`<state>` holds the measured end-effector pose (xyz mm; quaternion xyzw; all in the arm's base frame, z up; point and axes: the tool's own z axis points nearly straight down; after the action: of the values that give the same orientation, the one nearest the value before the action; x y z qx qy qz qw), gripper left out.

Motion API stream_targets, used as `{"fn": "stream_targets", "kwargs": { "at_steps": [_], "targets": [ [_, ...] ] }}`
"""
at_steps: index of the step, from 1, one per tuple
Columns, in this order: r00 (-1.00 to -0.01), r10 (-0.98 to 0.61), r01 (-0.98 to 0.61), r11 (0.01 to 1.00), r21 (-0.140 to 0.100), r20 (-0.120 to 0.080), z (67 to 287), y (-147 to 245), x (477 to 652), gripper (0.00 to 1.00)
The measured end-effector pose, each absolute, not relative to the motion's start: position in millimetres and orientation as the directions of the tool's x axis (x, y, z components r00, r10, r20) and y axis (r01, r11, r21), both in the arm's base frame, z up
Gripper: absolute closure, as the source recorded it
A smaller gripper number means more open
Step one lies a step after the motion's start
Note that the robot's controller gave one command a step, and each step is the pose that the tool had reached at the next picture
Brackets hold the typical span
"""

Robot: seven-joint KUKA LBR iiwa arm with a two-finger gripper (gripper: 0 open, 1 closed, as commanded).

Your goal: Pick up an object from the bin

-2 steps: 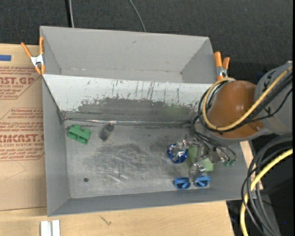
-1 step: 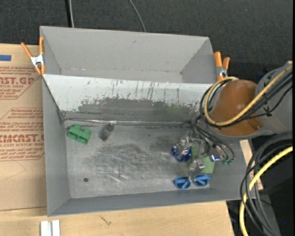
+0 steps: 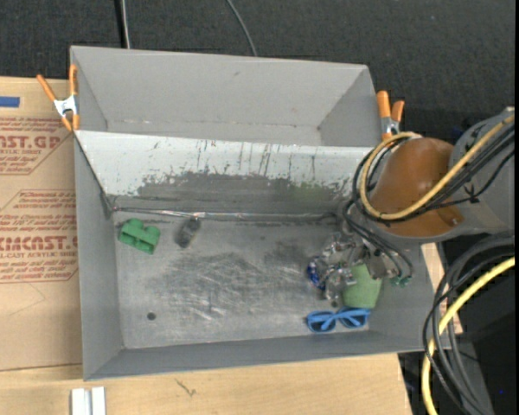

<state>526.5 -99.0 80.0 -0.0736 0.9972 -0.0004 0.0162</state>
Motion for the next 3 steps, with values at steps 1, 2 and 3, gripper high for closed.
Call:
{"fn": "stream_targets", "kwargs": {
  "at_steps": [1, 2, 3],
  "targets": [
    [-0.985, -0.171, -0.171, 0.985, -0.004, -0.01, 236, -112, 514.1, 1.0],
    [-0.985, -0.171, -0.171, 0.985, 0.0, -0.003, 231, -112, 512.9, 0.0],
    [-0.974, -0.228, -0.228, 0.974, 0.005, 0.007, 112, -102, 481.7, 0.0]
  ]
}}
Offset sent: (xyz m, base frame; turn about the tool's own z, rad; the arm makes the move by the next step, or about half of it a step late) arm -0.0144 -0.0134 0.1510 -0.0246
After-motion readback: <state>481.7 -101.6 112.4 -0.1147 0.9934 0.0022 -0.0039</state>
